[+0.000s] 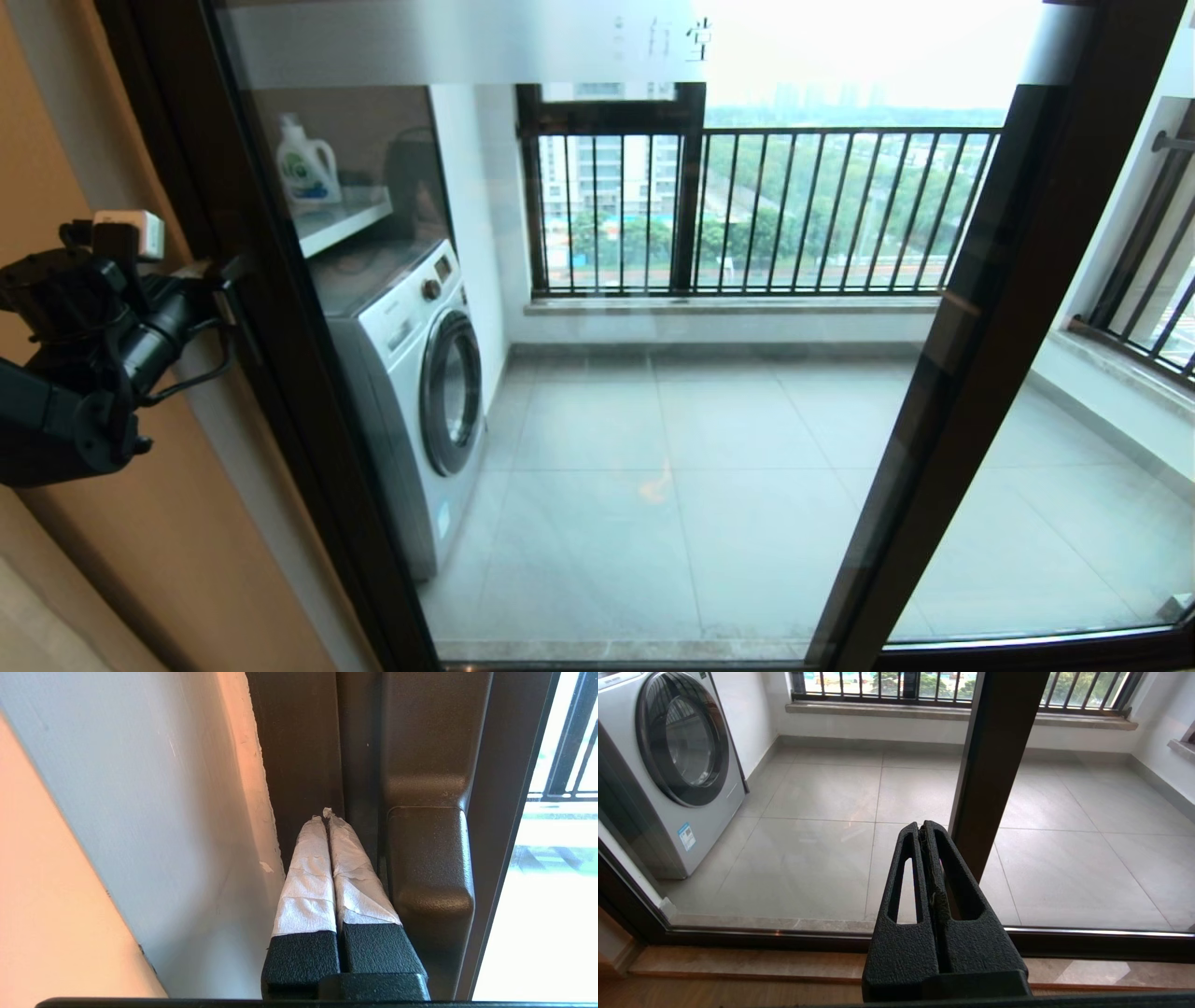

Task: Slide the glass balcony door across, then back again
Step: Open the slid door

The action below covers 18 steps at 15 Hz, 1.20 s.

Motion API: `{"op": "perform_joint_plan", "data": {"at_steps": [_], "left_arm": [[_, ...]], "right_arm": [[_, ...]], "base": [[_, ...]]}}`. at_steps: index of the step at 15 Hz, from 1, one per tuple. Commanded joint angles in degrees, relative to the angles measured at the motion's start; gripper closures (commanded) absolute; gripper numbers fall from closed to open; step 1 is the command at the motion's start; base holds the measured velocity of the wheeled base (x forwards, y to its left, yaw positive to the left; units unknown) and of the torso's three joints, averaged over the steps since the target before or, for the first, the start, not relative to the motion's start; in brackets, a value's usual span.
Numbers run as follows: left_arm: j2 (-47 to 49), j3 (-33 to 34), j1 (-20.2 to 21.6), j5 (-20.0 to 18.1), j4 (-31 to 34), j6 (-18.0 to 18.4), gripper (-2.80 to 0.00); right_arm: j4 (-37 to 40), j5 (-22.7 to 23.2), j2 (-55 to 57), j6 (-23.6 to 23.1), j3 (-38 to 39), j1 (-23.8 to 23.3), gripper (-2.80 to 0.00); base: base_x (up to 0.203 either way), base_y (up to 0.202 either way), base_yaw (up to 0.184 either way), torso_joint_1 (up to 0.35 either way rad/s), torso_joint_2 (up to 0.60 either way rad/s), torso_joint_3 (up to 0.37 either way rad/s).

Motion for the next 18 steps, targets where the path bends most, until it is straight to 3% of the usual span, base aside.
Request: {"op": "perform_joint_plan", "data": {"at_steps": [1,18], "left_arm": [[-0.3,0.0,-0.4,-0.2,-0.4,0.1,0.00],[-0.9,1.0,-3.0,-0.1,-0.4,1.2,0.00]], "right_arm": [[0.0,0.0,0.0,-0.1,0.0,0.0,0.00],[0.0,0.0,0.0,-0.1,0.0,0.0,0.00]], "base": [[0.000,0.000,0.000,0.000,0.00,0.000],[0.000,0.000,0.000,0.000,0.00,0.000]]}}
